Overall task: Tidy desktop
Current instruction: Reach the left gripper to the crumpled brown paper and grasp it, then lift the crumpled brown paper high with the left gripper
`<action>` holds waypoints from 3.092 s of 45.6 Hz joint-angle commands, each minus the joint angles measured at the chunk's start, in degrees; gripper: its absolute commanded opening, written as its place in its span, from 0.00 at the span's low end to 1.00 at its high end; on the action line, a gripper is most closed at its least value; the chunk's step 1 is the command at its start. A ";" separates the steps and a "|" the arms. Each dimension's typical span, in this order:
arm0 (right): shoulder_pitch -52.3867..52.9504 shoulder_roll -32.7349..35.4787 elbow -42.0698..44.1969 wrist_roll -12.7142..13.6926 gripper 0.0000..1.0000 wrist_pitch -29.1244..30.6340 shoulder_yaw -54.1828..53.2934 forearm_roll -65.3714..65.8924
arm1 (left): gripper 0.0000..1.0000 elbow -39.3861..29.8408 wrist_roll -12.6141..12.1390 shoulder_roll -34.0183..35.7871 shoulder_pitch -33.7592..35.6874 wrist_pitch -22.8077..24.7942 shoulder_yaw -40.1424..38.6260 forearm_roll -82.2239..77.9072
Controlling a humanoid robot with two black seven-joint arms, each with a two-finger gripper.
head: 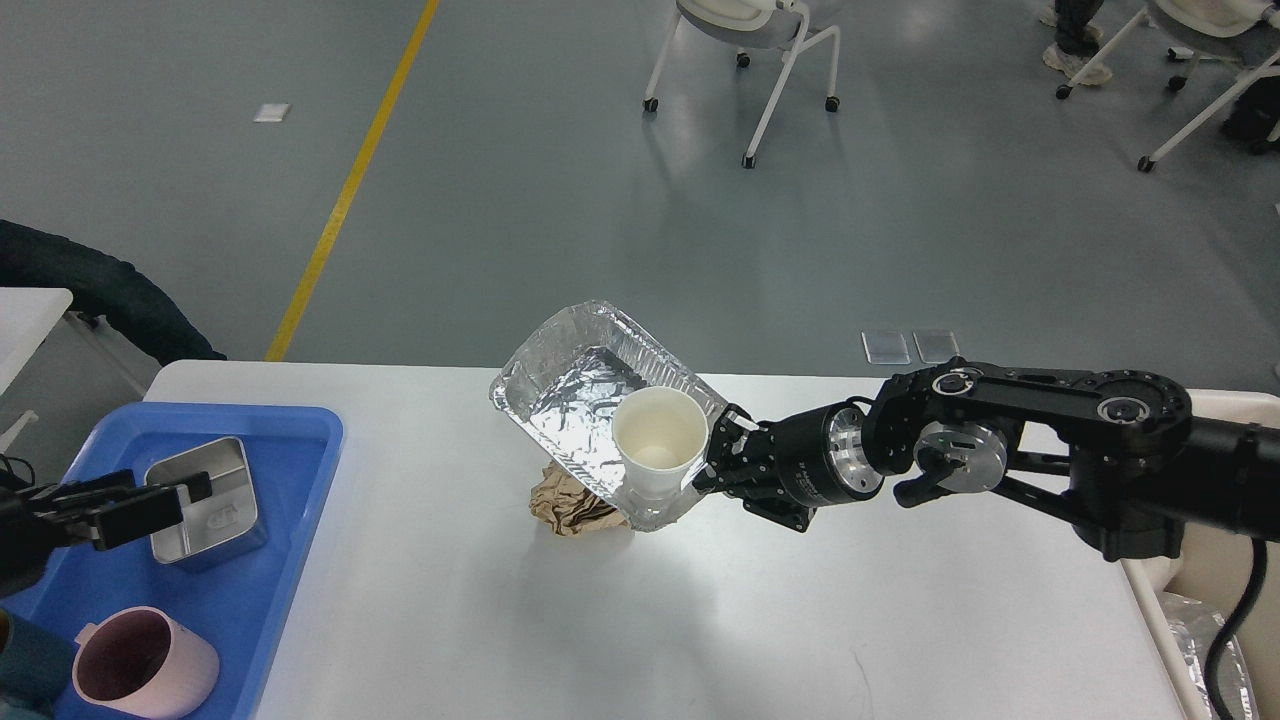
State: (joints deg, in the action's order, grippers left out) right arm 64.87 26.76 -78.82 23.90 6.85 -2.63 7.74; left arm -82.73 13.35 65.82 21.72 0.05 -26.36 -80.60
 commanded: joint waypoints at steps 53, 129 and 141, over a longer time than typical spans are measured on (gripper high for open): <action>0.00 1.63 -0.72 -0.09 0.00 0.00 -1.06 0.17 | 0.92 36.94 -1.58 -51.23 16.86 -1.37 11.24 -32.08; -0.27 1.11 -0.46 -0.09 0.00 -0.09 -0.44 0.25 | 0.00 -1.02 3.08 1.06 15.98 -6.11 14.58 -27.59; -0.27 0.58 -0.46 -0.09 0.00 -0.17 -0.36 0.34 | 0.00 -3.57 5.19 3.70 17.30 -6.64 6.33 -22.23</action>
State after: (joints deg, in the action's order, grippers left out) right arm 64.60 27.60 -79.28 23.82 6.76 -3.05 8.00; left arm -84.52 17.34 69.16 38.23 -6.71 -15.18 -104.73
